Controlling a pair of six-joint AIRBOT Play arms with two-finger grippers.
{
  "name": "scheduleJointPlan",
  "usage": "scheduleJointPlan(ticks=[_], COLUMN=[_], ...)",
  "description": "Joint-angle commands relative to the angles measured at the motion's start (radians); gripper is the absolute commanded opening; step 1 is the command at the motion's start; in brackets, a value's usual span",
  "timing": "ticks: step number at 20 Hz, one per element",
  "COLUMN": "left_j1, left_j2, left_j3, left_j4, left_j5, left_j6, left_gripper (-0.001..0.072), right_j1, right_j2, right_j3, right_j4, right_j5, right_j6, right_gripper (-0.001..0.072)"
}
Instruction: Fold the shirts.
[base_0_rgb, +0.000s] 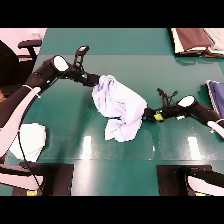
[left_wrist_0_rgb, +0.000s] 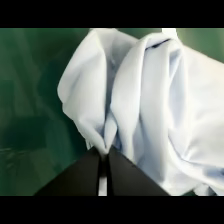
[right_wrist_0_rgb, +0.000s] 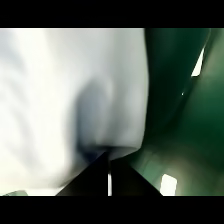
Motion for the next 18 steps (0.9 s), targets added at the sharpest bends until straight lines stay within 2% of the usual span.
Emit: scheduleJointPlan(ticks=[1, 5, 10, 14, 18], left_j1=[0.031, 0.061, 0.061, 0.061, 0.061], left_j2=[0.106, 0.356, 0.652, 0.797, 0.838], left_j3=[0.014, 0.098, 0.248, 0.332, 0.346], left_j4=[0.009, 0.039, 0.038, 0.038, 0.039], left_j5=[-0.009, -0.013, -0.042, -0.042, -0.077], left_j6=[0.023, 0.064, 0.071, 0.070, 0.067], left_gripper=[0.0024, 0.0024, 0.0024, 0.0023, 0.0023], right_j1=[-0.067, -0.255, -0.427, -0.555, -0.673], right_j2=[0.119, 0.341, 0.533, 0.601, 0.542], right_j3=[0.087, 0.319, 0.622, 0.800, 0.997], right_j4=[-0.155, -0.214, -0.214, -0.214, -0.212], right_j5=[0.033, 0.217, 0.336, 0.368, 0.452], right_j6=[0.045, 0.050, 0.050, 0.047, 0.047], right_gripper=[0.0015, 0.0015, 0.0015, 0.0015, 0.0015])
